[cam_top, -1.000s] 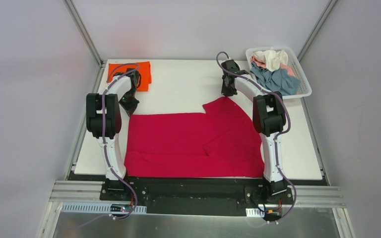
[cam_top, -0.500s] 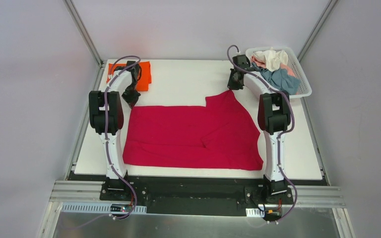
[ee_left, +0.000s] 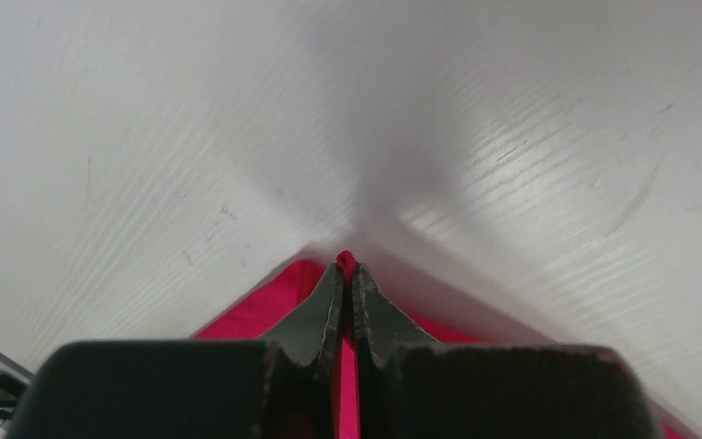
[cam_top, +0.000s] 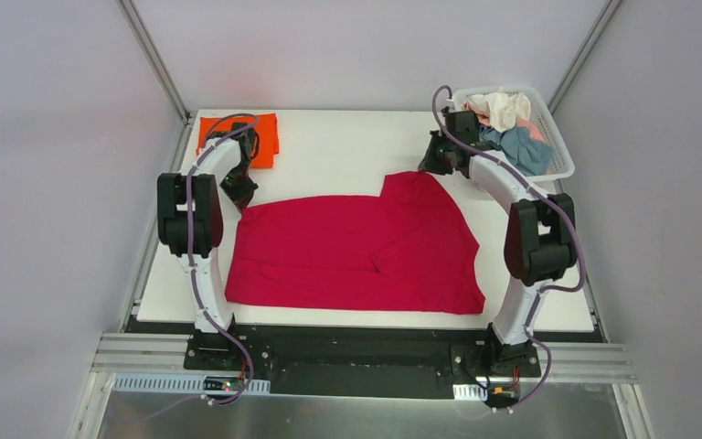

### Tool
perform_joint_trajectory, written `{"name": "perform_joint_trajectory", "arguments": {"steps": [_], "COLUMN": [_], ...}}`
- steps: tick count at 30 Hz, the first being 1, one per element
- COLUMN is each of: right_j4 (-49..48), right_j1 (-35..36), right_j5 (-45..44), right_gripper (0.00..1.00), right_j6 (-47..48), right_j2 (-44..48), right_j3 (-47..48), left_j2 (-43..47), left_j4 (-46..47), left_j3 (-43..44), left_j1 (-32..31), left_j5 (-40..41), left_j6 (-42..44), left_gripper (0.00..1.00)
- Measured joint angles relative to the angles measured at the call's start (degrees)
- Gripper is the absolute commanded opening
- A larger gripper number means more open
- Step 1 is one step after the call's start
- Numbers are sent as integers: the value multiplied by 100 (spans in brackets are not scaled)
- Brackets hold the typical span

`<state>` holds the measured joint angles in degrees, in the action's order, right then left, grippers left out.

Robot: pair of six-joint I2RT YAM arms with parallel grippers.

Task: Fold and stack the t-shirts
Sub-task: Grab the side of the flattened tshirt furthest away from the robot with both arms, then fold the other side of the tshirt into a rectangle

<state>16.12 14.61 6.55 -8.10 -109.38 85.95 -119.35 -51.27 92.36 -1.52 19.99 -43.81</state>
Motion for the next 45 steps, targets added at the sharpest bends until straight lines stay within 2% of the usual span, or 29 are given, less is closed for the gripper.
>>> {"name": "perform_joint_trajectory", "arguments": {"steps": [7,15,27,35,45], "right_j4": [-127,-20,479,793,990], "right_j1": [17,50,55,59,59], "right_j5": [417,498,229,87,48], "right_gripper": [0,0,0,0,0], "right_j6": [-201,-396,-702,-837,-844], "right_j2": [1029,2249,3598,4430,4809], "right_j3": [-1244,-2417,-3246,-3692,-3880], "left_j2": [938,1497,2634,2702,2979], "left_j4": [216,367,409,428,431], "left_j3": [-911,-1797,-2544,-3025,-3178], "left_j1": [-118,-295,-295,-306,-308], "left_j5": [-15,26,282,330,450], "left_j6": [-2,-26,-79,-232,-328], "left_gripper": [0,0,0,0,0]}}
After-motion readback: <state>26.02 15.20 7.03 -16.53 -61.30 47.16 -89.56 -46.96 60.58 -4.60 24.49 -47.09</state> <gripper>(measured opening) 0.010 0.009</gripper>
